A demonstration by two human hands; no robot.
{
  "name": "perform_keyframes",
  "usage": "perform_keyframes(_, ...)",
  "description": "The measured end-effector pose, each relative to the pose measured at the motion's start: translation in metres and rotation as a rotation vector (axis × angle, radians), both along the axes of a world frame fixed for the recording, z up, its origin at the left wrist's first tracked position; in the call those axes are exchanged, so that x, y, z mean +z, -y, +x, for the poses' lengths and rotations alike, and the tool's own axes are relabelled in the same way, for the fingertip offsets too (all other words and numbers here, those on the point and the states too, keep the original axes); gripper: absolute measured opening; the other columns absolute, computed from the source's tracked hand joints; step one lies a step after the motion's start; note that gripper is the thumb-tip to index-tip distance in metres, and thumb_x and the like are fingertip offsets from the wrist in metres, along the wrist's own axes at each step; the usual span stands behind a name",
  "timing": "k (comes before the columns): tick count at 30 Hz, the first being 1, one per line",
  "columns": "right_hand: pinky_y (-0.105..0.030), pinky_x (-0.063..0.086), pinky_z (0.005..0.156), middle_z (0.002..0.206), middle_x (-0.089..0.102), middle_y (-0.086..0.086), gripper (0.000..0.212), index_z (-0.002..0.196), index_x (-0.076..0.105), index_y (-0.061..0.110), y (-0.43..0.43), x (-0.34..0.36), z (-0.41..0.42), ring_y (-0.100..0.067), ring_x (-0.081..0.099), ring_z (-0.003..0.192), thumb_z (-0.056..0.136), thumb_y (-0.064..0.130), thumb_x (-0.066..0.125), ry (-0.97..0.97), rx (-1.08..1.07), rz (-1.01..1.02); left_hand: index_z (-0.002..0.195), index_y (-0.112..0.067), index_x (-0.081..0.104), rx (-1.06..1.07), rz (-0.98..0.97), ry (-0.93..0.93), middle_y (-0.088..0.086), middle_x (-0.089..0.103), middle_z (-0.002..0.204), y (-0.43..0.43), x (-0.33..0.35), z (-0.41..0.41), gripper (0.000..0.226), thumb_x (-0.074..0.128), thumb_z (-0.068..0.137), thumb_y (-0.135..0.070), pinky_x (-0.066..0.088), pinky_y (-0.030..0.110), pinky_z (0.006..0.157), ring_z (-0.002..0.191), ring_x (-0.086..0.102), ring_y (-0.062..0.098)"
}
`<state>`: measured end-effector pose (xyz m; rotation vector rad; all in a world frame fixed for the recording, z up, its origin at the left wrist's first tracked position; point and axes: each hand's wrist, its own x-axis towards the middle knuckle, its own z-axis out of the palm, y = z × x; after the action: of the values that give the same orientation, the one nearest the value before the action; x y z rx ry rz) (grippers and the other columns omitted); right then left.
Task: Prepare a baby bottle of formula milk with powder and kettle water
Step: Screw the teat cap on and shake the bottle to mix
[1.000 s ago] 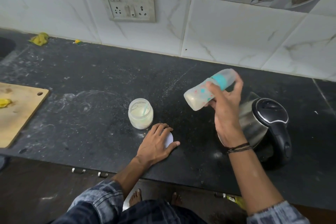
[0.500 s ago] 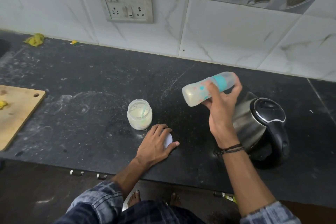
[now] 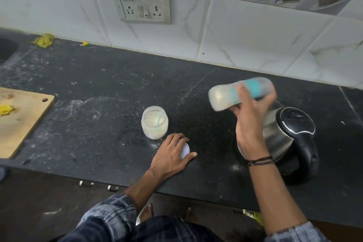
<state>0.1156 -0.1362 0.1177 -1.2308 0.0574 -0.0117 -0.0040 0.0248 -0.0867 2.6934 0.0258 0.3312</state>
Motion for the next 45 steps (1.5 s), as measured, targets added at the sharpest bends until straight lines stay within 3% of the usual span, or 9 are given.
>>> perform_keyframes(9, -0.039, 0.064, 0.075, 0.117, 0.065, -0.004, 0.067, 0.143, 0.034, 0.027, -0.003, -0.004, 0.000, -0.017, 0.072, 0.102, 0.092, 0.007, 0.073, -0.010, 0.082, -0.128, 0.129, -0.015, 0.065, -0.001, 0.007, 0.004, 0.002, 0.060, 0.131, 0.000, 0.001, 0.000, 0.066, 0.045, 0.099, -0.070, 0.042, 0.035, 0.109, 0.124, 0.051, 0.021)
perform_keyframes(13, -0.039, 0.062, 0.077, 0.128, 0.059, -0.007, 0.064, 0.144, 0.030, 0.024, -0.002, -0.003, 0.002, -0.022, 0.069, 0.113, 0.095, 0.011, 0.070, -0.036, -0.058, 0.036, 0.130, -0.015, 0.064, 0.013, -0.001, -0.007, 0.002, 0.060, 0.132, 0.001, 0.002, 0.000, 0.067, 0.044, 0.099, -0.071, 0.043, 0.036, 0.110, 0.124, 0.050, 0.020)
perform_keyframes(16, -0.043, 0.063, 0.079, 0.123, 0.063, -0.010, 0.066, 0.140, 0.036, 0.029, -0.004, -0.005, 0.001, -0.020, 0.071, 0.104, 0.091, 0.005, 0.074, -0.009, 0.098, -0.149, 0.130, -0.015, 0.064, 0.007, -0.002, -0.007, 0.001, 0.060, 0.132, 0.001, 0.002, 0.000, 0.066, 0.044, 0.099, -0.070, 0.043, 0.036, 0.109, 0.124, 0.050, 0.020)
perform_keyframes(20, -0.036, 0.061, 0.074, 0.132, 0.059, -0.012, 0.067, 0.144, 0.031, 0.024, -0.003, -0.006, 0.004, -0.022, 0.069, 0.113, 0.093, 0.013, 0.073, -0.039, -0.081, 0.017, 0.129, -0.015, 0.064, 0.017, -0.001, -0.005, 0.002, 0.060, 0.131, 0.001, 0.003, 0.001, 0.066, 0.045, 0.099, -0.070, 0.042, 0.035, 0.109, 0.124, 0.050, 0.020)
perform_keyframes(24, -0.040, 0.063, 0.078, 0.121, 0.064, -0.006, 0.070, 0.144, 0.034, 0.029, 0.000, -0.009, 0.004, -0.020, 0.072, 0.106, 0.091, 0.010, 0.075, -0.014, 0.105, -0.167, 0.130, -0.015, 0.064, 0.008, -0.002, -0.009, 0.002, 0.060, 0.132, 0.001, 0.003, 0.000, 0.066, 0.045, 0.099, -0.070, 0.043, 0.036, 0.109, 0.125, 0.050, 0.020)
perform_keyframes(27, -0.038, 0.062, 0.075, 0.134, 0.057, -0.012, 0.070, 0.145, 0.029, 0.024, 0.001, -0.009, 0.007, -0.025, 0.068, 0.116, 0.093, 0.013, 0.073, -0.023, -0.051, -0.003, 0.130, -0.014, 0.064, 0.017, -0.016, -0.018, 0.002, 0.060, 0.132, 0.002, 0.004, 0.000, 0.066, 0.045, 0.099, -0.069, 0.043, 0.036, 0.110, 0.125, 0.049, 0.020)
perform_keyframes(31, -0.035, 0.061, 0.074, 0.118, 0.065, -0.005, 0.071, 0.144, 0.034, 0.029, -0.001, -0.011, 0.005, -0.020, 0.072, 0.104, 0.090, 0.008, 0.076, -0.012, 0.156, -0.198, 0.134, -0.015, 0.062, 0.001, -0.020, -0.053, 0.001, 0.058, 0.136, 0.002, 0.003, 0.001, 0.069, 0.042, 0.099, -0.072, 0.040, 0.036, 0.112, 0.128, 0.047, 0.019)
perform_keyframes(43, -0.038, 0.061, 0.076, 0.126, 0.060, -0.007, 0.062, 0.143, 0.031, 0.023, -0.004, -0.005, -0.001, -0.013, 0.070, 0.102, 0.096, 0.011, 0.070, -0.051, -0.147, 0.079, 0.132, -0.016, 0.062, 0.012, -0.016, -0.051, -0.001, 0.057, 0.135, 0.002, 0.001, 0.002, 0.071, 0.037, 0.099, -0.074, 0.042, 0.036, 0.111, 0.127, 0.048, 0.018)
perform_keyframes(45, -0.036, 0.062, 0.074, 0.129, 0.061, -0.010, 0.066, 0.143, 0.033, 0.026, -0.003, -0.003, -0.003, -0.015, 0.070, 0.103, 0.093, 0.010, 0.073, -0.055, 0.001, -0.077, 0.131, -0.016, 0.063, 0.010, -0.017, -0.044, -0.001, 0.058, 0.134, 0.001, 0.000, 0.002, 0.069, 0.038, 0.099, -0.073, 0.042, 0.036, 0.111, 0.127, 0.048, 0.018)
